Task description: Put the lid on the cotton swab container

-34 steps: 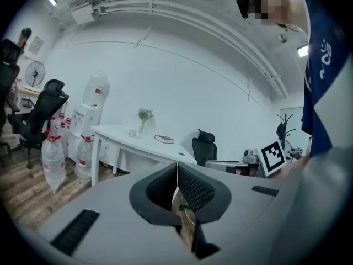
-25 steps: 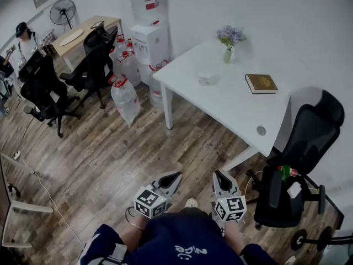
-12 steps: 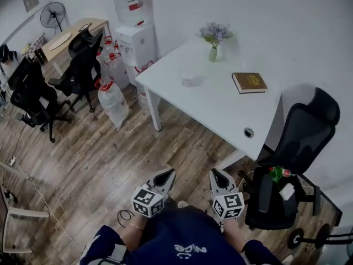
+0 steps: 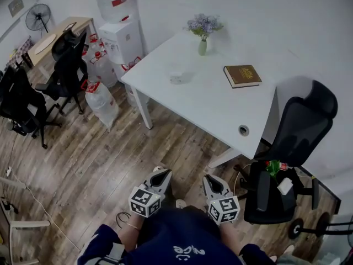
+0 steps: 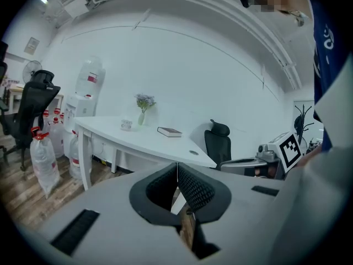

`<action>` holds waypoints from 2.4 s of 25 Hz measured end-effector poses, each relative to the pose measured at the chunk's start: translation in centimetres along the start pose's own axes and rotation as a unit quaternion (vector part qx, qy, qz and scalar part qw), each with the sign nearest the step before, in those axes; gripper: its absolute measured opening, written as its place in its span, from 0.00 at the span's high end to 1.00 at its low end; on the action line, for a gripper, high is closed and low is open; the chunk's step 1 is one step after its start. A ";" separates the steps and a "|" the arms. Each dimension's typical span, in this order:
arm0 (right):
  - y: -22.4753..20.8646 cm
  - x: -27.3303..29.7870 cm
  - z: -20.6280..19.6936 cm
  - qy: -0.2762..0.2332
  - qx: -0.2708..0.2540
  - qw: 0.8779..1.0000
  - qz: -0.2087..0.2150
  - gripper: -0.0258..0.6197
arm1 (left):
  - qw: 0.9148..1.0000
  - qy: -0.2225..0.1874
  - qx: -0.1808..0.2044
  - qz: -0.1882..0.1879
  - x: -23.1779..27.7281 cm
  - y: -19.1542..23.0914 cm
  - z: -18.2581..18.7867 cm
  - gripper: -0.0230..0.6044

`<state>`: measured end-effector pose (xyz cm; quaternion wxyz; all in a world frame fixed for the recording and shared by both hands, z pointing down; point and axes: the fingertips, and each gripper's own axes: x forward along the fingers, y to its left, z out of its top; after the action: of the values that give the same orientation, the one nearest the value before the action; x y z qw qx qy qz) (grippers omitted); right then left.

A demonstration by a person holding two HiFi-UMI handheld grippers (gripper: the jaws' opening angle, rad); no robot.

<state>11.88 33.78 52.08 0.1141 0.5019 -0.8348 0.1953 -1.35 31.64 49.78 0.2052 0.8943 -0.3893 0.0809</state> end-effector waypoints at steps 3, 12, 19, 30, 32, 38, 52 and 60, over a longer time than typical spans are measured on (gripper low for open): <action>-1.1 1.8 0.6 0.000 0.008 1.000 -0.015 0.87 | 1.000 0.005 0.004 -0.015 2.3 1.7 0.8 0.93; -3.7 10.9 6.7 -0.019 0.026 0.998 -0.054 0.87 | 0.998 0.012 0.032 -0.052 9.3 11.2 7.6 0.93; -4.7 18.9 10.9 -0.047 0.056 0.995 -0.073 0.87 | 0.994 0.009 0.066 -0.091 13.8 17.6 12.6 0.93; -5.4 27.6 14.7 -0.049 0.066 0.994 -0.077 0.87 | 0.995 0.014 0.058 -0.081 16.3 26.3 16.2 0.93; -6.5 28.5 15.5 -0.052 0.070 0.993 -0.081 0.87 | 0.994 0.018 0.067 -0.082 16.9 26.7 16.4 0.93; -9.8 32.2 18.5 -0.067 0.081 0.992 -0.063 0.87 | 0.995 0.020 0.068 -0.069 19.5 28.6 17.4 0.93; -17.3 42.6 27.7 -0.011 0.022 1.000 -0.016 0.87 | 0.999 0.014 0.039 0.005 26.8 32.3 21.3 0.93; -19.3 47.3 31.8 -0.009 -0.007 0.998 0.054 0.87 | 0.999 0.022 0.031 0.027 30.3 32.7 20.6 0.93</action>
<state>6.84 -25.80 45.90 0.0998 0.4568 -0.8632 0.1906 -4.78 -17.37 50.37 0.1833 0.8873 -0.4063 0.1182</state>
